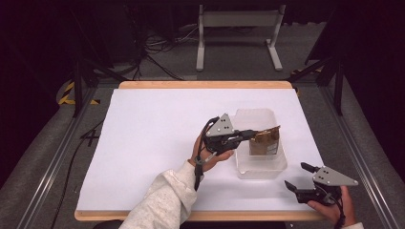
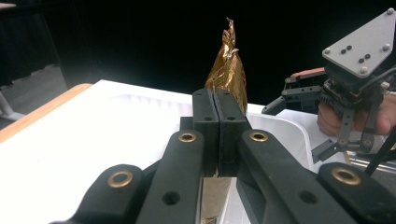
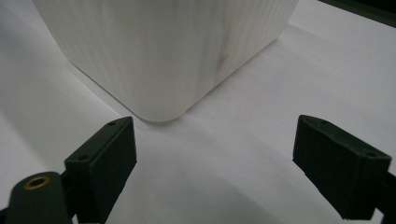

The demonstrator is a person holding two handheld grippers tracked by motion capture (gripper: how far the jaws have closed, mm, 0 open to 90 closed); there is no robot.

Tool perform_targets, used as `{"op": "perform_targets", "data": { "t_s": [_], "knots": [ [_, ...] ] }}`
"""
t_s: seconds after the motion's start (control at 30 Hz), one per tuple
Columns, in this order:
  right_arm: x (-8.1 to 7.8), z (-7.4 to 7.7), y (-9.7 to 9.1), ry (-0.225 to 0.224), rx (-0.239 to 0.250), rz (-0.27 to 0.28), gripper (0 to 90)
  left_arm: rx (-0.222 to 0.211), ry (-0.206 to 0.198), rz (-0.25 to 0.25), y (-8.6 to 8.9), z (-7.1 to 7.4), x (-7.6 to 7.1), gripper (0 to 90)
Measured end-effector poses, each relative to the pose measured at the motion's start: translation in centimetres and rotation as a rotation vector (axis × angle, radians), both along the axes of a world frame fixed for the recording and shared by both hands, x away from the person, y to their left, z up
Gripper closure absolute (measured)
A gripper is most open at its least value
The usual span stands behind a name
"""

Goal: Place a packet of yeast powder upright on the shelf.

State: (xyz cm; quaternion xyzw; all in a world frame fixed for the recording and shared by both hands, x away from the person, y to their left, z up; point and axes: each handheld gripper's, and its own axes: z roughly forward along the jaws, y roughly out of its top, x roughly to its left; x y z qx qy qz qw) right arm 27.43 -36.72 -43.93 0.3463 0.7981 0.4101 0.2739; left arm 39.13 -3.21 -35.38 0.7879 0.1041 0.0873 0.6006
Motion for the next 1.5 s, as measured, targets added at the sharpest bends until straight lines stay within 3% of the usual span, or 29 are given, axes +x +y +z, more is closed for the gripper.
{"op": "perform_targets", "data": {
  "t_s": [0.23, 0.33, 0.53, 0.73, 1.0, 1.27, 1.4, 1.5],
  "knots": [
    [0.0, 0.0, 0.0, 0.000, -0.004, -0.002, 14.0, 0.015, -0.038, 0.013, 0.0, 0.0, -0.3, 88.6],
    [0.0, 0.0, 0.0, 0.002, -0.005, -0.001, 14.0, 0.013, -0.032, -0.009, -0.1, 0.0, -0.2, 89.4],
    [0.1, -0.1, 0.1, 0.004, -0.006, 0.000, 14.0, 0.014, -0.022, -0.006, 0.0, -0.1, -0.2, 89.5],
    [0.0, 0.1, -0.1, -0.014, -0.003, -0.012, 14.1, 0.033, -0.054, -0.002, 0.2, 0.3, -0.6, 83.3],
    [-0.1, 0.1, 0.0, -0.014, 0.001, -0.009, 14.1, 0.052, -0.085, 0.013, 0.6, 0.9, -0.8, 81.8],
    [-0.2, 0.2, 0.0, -0.026, 0.008, -0.003, 14.2, 0.031, -0.104, 0.022, 2.0, 1.9, -1.1, 66.6],
    [-0.1, 0.2, -0.1, -0.028, 0.009, -0.007, 14.2, 0.032, -0.116, 0.046, 3.1, 2.5, -1.2, 58.9],
    [-0.1, 0.3, -0.1, -0.030, 0.007, -0.009, 14.2, 0.056, -0.144, 0.085, 3.7, 2.9, -1.6, 50.7]
  ]
}}
